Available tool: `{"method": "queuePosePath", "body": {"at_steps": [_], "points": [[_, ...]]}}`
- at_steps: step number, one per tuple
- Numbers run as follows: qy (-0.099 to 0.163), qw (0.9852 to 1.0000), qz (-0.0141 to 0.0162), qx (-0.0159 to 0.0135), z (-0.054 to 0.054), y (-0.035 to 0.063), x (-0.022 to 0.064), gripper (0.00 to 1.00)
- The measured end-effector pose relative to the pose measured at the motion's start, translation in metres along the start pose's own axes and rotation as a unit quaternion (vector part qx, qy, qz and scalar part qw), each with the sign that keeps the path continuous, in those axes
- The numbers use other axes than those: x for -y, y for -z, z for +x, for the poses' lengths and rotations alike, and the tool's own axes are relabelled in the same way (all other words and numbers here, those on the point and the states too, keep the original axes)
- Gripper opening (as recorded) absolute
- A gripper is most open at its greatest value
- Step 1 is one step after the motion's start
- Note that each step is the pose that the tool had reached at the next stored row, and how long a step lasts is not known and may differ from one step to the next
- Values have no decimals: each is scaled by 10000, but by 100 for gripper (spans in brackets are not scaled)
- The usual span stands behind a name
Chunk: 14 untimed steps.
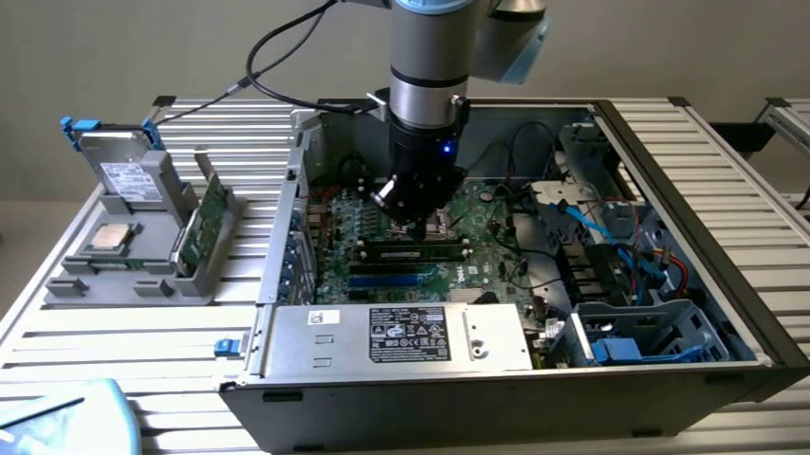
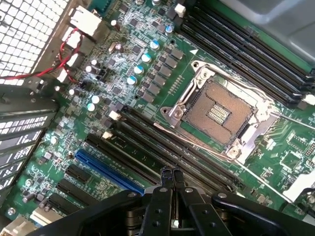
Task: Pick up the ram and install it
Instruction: 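Press down the ram until it locks into place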
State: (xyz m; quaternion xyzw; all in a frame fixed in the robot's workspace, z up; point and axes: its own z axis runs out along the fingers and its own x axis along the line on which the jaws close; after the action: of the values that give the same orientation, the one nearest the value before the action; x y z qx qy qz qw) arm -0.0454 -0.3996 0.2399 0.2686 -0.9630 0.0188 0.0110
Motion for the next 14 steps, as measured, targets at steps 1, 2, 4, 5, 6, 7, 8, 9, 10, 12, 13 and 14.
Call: {"method": "queuePosePath", "body": {"at_steps": [1, 2, 4, 5, 6, 7, 8, 9, 10, 12, 13, 14], "points": [[-60, 10000, 5, 10, 0, 0, 0, 11], [-119, 9999, 10, 20, 0, 0, 0, 11], [-240, 9997, 20, 39, 0, 0, 0, 11], [-298, 9995, 24, 46, 0, 0, 0, 11], [-365, 9993, 26, 51, 0, 0, 0, 11], [-431, 9991, 27, 52, 0, 0, 0, 11], [-503, 9987, 27, 53, 0, 0, 0, 11], [-571, 9984, 26, 53, 0, 0, 0, 11], [-645, 9979, 25, 51, 0, 0, 0, 11], [-785, 9969, 22, 45, 1, 1, 0, 11], [-858, 9963, 20, 42, 1, 1, 0, 11], [-938, 9956, 18, 39, 1, 1, 0, 11]]}}
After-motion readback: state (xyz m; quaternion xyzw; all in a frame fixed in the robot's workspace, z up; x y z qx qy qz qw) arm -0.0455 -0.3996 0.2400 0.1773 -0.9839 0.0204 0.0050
